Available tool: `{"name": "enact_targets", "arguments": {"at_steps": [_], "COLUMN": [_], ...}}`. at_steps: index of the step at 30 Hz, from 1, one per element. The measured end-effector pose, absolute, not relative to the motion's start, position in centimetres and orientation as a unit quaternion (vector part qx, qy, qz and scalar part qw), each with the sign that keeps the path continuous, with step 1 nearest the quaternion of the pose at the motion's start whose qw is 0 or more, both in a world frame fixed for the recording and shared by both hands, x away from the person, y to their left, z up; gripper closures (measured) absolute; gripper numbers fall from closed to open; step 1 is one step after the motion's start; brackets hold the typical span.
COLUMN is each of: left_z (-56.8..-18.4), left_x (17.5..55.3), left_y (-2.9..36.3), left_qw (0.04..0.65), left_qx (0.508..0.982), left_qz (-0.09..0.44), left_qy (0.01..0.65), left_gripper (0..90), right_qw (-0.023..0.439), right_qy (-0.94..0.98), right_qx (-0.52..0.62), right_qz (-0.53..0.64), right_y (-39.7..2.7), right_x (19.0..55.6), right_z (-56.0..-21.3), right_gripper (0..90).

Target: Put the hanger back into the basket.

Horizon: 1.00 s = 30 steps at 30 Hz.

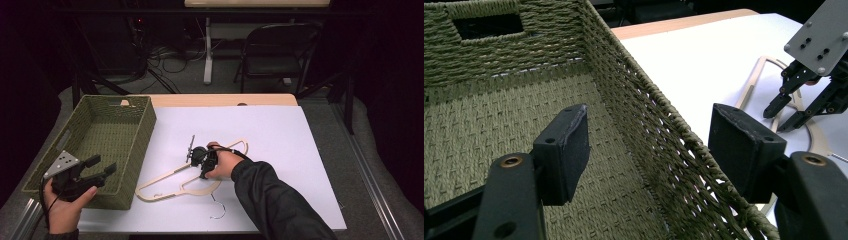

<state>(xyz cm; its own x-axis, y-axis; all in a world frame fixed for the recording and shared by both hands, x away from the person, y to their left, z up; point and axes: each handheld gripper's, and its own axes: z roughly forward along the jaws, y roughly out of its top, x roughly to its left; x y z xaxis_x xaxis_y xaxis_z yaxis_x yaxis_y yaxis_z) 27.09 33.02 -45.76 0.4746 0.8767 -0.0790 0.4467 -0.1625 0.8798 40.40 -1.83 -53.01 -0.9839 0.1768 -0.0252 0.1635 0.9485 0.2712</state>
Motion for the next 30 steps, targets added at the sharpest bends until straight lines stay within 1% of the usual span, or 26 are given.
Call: {"name": "enact_targets", "arguments": {"at_steps": [5, 7, 8, 9, 10, 11, 12, 13, 15, 17, 24, 30], "left_z": [-45.7, -45.7, -45.7, -45.7, -45.7, -45.7, -45.7, -45.7, -45.7, -45.7, -45.7, -45.6], "left_x": [27.1, 27.0, 27.0, 27.0, 27.0, 27.0, 27.0, 27.0, 27.0, 27.0, 27.0, 26.9], "left_y": [33.1, 33.1, 33.2, 33.2, 33.2, 33.2, 33.2, 33.1, 33.1, 33.0, 32.7, 32.0], "left_qw": [0.46, 0.46, 0.46, 0.46, 0.46, 0.46, 0.46, 0.46, 0.461, 0.459, 0.459, 0.463], "left_qx": [0.724, 0.724, 0.724, 0.724, 0.724, 0.724, 0.724, 0.724, 0.724, 0.724, 0.727, 0.732], "left_qz": [0.236, 0.236, 0.237, 0.237, 0.237, 0.237, 0.237, 0.236, 0.236, 0.237, 0.236, 0.235], "left_qy": [0.456, 0.457, 0.457, 0.457, 0.456, 0.456, 0.456, 0.456, 0.456, 0.456, 0.452, 0.442], "left_gripper": [33.0, 33.0, 33.0, 33.0, 33.0, 33.0, 33.0, 33.0, 33.0, 33.0, 33.0, 33.2], "right_qw": [0.027, 0.023, 0.023, 0.021, 0.019, 0.019, 0.019, 0.017, 0.004, 0.001, 0.003, -0.009], "right_qy": [0.989, 0.992, 0.992, 0.994, 0.996, 0.997, 0.997, 0.998, 0.997, 0.997, 0.996, 0.995], "right_qx": [0.077, 0.064, 0.064, 0.056, 0.045, 0.037, 0.037, 0.027, 0.045, 0.045, 0.045, 0.052], "right_qz": [0.125, 0.103, 0.103, 0.095, 0.079, 0.071, 0.071, 0.06, 0.064, 0.07, 0.076, 0.083], "right_y": [-1.9, -2.0, -2.0, -2.2, -2.6, -2.9, -2.9, -3.5, -4.0, -4.5, -4.5, -4.8], "right_x": [40.2, 39.9, 39.9, 39.8, 39.5, 39.3, 39.3, 39.2, 39.3, 39.4, 39.3, 39.3], "right_z": [-53.0, -52.9, -52.9, -52.8, -52.8, -52.7, -52.7, -52.7, -52.6, -52.5, -52.5, -52.0], "right_gripper": [69.0, 72.9, 72.9, 74.6, 78.7, 81.0, 81.0, 85.3, 85.5, 85.5, 85.6, 85.6]}}
